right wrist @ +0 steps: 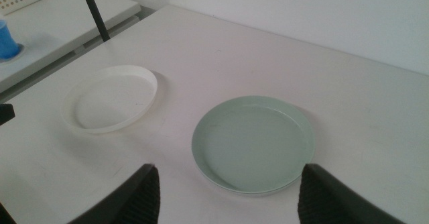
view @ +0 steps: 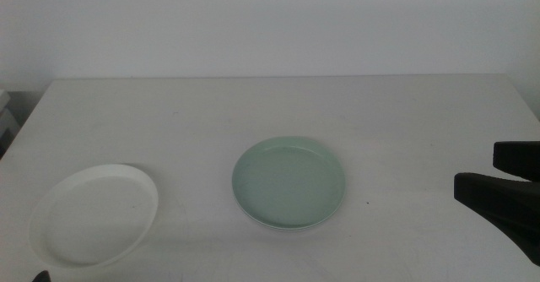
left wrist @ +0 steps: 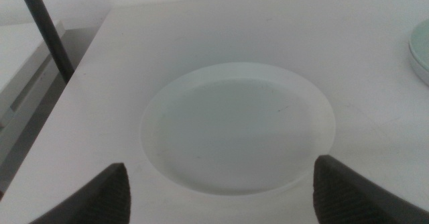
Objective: Stack the three bowls on top of each other.
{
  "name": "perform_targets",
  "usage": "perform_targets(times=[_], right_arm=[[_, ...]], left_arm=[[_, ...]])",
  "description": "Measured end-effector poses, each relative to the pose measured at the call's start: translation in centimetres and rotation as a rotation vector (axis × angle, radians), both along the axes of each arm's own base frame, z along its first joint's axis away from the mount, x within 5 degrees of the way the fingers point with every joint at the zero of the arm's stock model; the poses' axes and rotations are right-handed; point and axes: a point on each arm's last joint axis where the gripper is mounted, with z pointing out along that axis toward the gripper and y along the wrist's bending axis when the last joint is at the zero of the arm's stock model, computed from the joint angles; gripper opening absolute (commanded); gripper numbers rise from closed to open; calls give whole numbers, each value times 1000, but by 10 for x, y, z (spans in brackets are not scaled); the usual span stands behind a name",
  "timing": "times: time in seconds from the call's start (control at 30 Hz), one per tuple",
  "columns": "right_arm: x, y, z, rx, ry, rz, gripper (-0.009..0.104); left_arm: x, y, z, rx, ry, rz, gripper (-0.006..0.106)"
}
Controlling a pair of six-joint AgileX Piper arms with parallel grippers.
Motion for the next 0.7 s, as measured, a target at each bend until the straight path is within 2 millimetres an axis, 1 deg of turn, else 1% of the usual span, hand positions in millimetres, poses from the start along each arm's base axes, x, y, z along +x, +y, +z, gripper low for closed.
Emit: perform_targets(times=[0.17, 0.27, 0.37, 0.43, 0.47, 0.5, 0.7], right_arm=[[0, 0, 0, -1, 0, 0, 52], [0, 0, 0, -1, 0, 0, 52], [0, 0, 0, -1, 0, 0, 52], [0, 0, 0, -1, 0, 0, 52], [0, 0, 0, -1, 0, 0, 52], [0, 0, 0, -1, 0, 0, 52], [0, 0, 0, -1, 0, 0, 52]], left_arm=[[0, 0, 1, 10, -6, 1, 105], [1, 1, 4, 1, -50, 21, 105], [3, 2, 14, -123, -103, 74, 105], [7, 3, 28, -216, -110, 113, 105], [13, 4, 46, -279, -88, 142, 105], [17, 5, 55, -300, -65, 154, 105], [49, 8, 110, -324, 118, 187, 105]])
